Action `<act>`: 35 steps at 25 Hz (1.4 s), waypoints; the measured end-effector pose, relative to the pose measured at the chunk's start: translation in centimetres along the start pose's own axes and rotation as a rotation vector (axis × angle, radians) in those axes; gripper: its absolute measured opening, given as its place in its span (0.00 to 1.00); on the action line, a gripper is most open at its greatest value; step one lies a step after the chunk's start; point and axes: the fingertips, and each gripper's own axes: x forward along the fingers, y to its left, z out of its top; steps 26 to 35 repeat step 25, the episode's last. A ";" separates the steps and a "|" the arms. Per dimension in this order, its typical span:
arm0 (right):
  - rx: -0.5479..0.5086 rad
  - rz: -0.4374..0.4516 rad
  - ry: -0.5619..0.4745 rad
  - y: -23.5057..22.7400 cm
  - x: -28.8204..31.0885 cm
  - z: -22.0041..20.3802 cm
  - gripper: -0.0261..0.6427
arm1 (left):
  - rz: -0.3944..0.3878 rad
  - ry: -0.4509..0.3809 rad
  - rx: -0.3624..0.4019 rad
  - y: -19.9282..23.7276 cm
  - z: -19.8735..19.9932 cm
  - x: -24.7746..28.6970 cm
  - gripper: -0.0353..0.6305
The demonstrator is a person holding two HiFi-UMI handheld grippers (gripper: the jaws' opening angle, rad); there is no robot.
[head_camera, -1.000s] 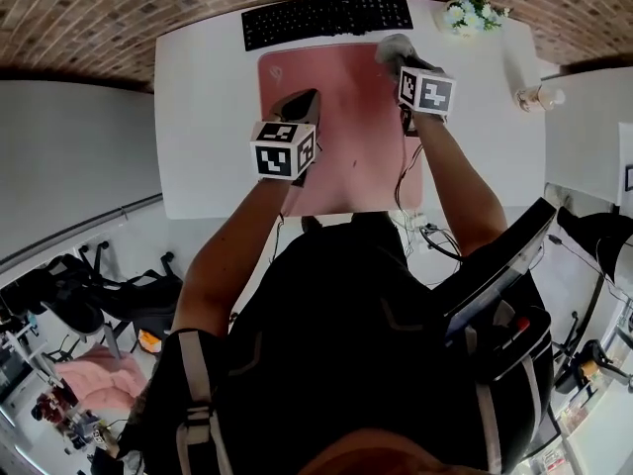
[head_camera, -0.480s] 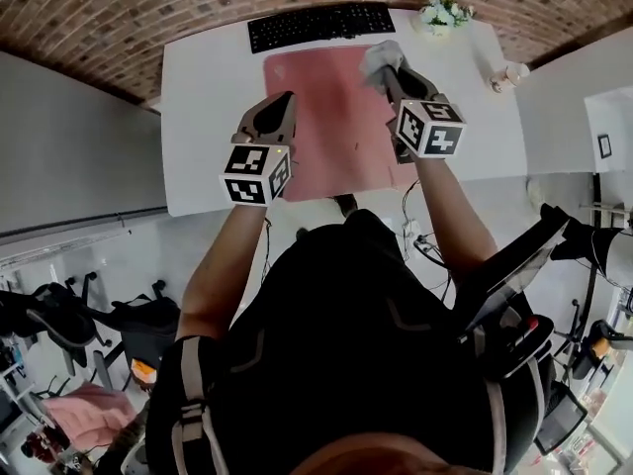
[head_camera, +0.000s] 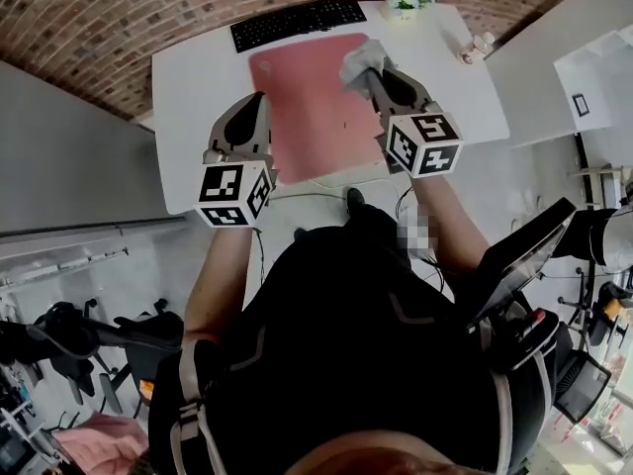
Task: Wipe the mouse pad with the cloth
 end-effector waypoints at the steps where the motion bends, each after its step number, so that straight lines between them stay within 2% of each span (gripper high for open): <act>1: -0.005 0.009 -0.008 0.3 -0.5 0.2 0.10 | -0.001 -0.011 0.001 -0.4 0.4 -0.3 0.05; 8: -0.052 0.062 -0.037 1.6 -2.9 1.9 0.10 | 0.036 -0.039 -0.006 -1.9 2.2 -1.4 0.05; 25: -0.068 0.122 -0.064 -1.4 -6.0 2.6 0.10 | 0.145 -0.025 -0.002 -6.0 3.6 -0.3 0.05; 35: -0.068 0.122 -0.064 -1.4 -6.0 2.6 0.10 | 0.145 -0.025 -0.002 -6.0 3.6 -0.3 0.05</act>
